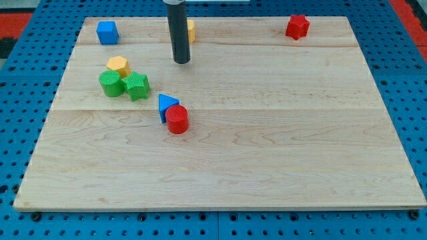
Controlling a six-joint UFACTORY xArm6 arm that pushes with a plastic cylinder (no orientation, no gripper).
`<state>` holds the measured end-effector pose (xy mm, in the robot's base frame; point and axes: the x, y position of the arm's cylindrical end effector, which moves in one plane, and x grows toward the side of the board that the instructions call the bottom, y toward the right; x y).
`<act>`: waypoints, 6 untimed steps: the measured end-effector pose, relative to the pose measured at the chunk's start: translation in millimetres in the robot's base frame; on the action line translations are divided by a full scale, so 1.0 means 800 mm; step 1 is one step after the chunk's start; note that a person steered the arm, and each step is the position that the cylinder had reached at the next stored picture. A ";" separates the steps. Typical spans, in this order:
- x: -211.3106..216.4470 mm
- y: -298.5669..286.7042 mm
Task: Push the green star towards the triangle
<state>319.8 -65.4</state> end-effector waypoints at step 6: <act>0.054 -0.124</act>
